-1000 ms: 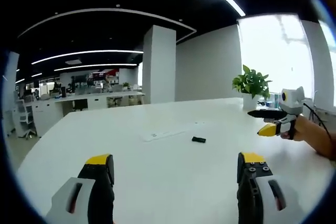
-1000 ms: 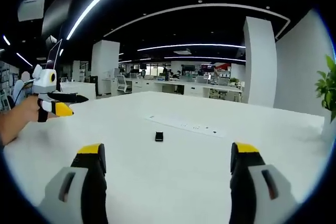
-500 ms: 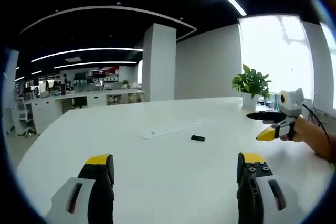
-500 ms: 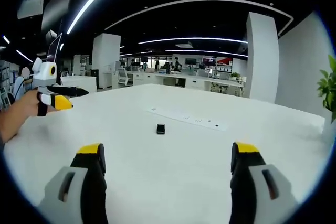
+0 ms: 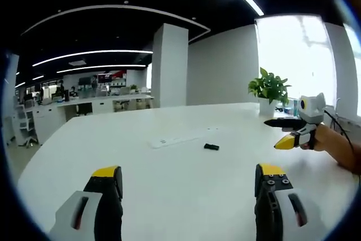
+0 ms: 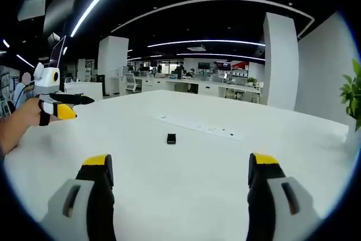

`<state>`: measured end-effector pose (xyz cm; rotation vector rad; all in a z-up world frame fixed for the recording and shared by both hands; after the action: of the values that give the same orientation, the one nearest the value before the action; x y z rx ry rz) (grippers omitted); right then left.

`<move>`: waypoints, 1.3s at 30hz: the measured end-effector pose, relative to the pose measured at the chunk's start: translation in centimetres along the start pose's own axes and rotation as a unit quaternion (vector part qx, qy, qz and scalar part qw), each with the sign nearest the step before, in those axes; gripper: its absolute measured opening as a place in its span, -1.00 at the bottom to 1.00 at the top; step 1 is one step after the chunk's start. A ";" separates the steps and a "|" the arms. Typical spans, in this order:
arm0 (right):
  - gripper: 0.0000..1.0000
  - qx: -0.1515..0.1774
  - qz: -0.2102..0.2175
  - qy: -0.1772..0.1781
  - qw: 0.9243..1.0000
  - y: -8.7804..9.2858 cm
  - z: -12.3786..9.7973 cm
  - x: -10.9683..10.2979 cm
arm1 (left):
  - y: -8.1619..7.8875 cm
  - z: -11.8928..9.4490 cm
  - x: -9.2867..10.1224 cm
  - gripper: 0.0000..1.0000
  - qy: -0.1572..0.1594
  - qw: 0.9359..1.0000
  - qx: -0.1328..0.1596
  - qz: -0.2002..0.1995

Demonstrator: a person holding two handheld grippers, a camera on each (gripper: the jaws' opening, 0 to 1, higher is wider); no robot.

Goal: Snap the two parts of the plastic buckle together until the buckle closes and remains connected.

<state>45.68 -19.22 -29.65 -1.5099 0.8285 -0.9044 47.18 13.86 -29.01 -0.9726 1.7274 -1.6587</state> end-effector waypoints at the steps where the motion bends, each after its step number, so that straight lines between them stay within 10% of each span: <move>1: 1.00 0.000 0.000 0.000 1.000 0.0 0.0 0.0 | 0.0 0.0 0.0 0.99 0.000 1.000 0.000 -0.001; 39: 1.00 -0.004 0.000 0.010 1.000 -0.3 0.1 0.3 | 0.5 0.2 0.6 0.99 0.023 0.999 -0.021 -0.008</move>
<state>45.88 -19.45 -29.34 -1.5091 0.8479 -0.9181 46.90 13.26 -29.42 -0.9774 1.7968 -1.6736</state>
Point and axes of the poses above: the point that each gripper's makers call its tool centre point, and the gripper's own axes: z roughly forward along the fingers, x roughly to its right, y roughly out of its underside, the point moved 8 cm from there along -z, roughly backward along the fingers, and after that the axes turned 9 degrees about x, right-handed, at the moved point
